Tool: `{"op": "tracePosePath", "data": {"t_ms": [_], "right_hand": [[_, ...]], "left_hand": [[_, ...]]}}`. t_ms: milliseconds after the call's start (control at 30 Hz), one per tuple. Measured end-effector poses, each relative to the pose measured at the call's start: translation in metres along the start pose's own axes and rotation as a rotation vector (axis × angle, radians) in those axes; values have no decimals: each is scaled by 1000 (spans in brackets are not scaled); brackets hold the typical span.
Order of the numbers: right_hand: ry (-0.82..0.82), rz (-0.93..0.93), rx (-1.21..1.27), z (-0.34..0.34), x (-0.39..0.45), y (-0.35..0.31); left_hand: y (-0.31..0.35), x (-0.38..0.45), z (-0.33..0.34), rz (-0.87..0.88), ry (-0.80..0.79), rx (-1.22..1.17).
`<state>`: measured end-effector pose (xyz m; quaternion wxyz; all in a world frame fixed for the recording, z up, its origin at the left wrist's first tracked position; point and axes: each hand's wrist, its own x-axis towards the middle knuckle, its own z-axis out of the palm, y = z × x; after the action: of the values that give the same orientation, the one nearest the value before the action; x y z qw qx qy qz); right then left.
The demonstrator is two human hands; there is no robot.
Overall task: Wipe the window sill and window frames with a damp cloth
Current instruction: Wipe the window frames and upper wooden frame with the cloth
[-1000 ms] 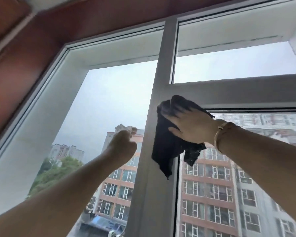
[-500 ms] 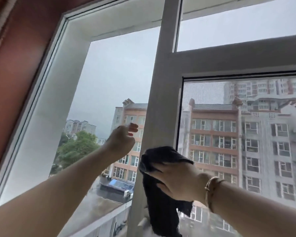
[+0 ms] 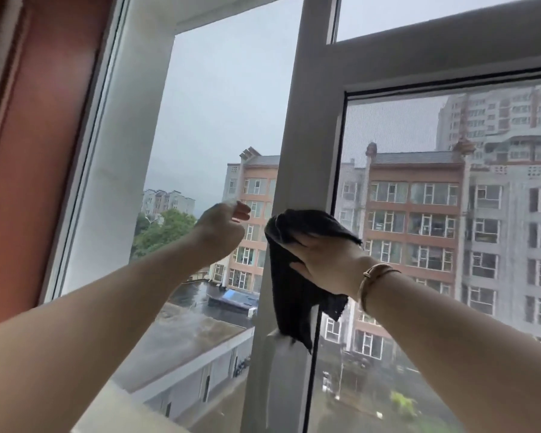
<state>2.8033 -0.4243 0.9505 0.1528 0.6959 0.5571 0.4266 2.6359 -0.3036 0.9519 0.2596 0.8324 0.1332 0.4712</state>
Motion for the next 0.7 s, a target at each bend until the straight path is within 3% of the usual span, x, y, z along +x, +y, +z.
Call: {"op": "tracePosePath", "data": {"t_ms": [233, 367, 467, 700], "right_hand": [[159, 247, -43, -3, 21, -4], [201, 299, -238, -8, 36, 0], [160, 268, -303, -3, 22, -12], [-43, 117, -152, 43, -37, -67]], "left_hand": [[-25, 54, 12, 167, -39, -152], [-52, 71, 24, 190, -91, -254], [-68, 80, 28, 211, -119, -255], [-78, 73, 45, 221, -162, -288]]}}
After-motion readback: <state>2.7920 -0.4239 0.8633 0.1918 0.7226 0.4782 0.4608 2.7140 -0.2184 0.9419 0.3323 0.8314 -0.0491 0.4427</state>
